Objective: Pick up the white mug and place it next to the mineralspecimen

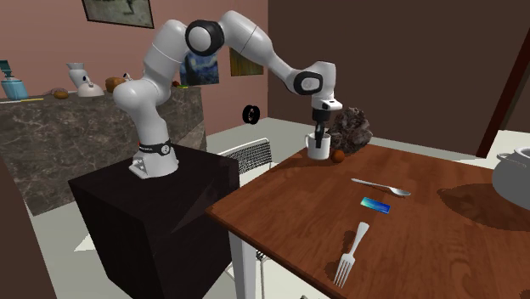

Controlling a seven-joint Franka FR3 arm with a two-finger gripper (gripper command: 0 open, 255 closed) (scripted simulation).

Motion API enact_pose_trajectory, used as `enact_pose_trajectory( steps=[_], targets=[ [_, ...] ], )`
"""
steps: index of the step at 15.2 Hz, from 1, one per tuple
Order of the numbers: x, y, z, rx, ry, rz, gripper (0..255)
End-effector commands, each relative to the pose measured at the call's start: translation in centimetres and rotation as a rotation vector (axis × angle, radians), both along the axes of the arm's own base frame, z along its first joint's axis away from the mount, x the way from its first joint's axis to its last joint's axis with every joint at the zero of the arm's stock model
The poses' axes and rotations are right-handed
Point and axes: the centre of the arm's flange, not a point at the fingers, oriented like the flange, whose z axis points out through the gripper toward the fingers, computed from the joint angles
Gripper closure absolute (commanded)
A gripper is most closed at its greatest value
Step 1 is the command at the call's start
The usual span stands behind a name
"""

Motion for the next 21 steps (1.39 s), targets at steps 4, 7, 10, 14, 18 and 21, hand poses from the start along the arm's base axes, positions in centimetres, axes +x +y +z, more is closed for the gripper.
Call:
enact_pose_trajectory(
  steps=[4, 7, 10, 14, 18, 21],
  targets=[
    [0.0, 0.0, -1.8, 0.001, -0.001, 0.0, 255],
    [0.0, 0.0, -1.8, 0.001, -0.001, 0.0, 255],
    [0.0, 0.0, -1.8, 0.001, -0.001, 0.0, 255],
    [0.0, 0.0, -1.8, 0.001, -0.001, 0.0, 0],
    [-0.1, 0.0, 0.8, 0.001, -0.001, 0.0, 0],
    [-0.1, 0.0, 3.2, 0.001, -0.001, 0.0, 0]
  ],
)
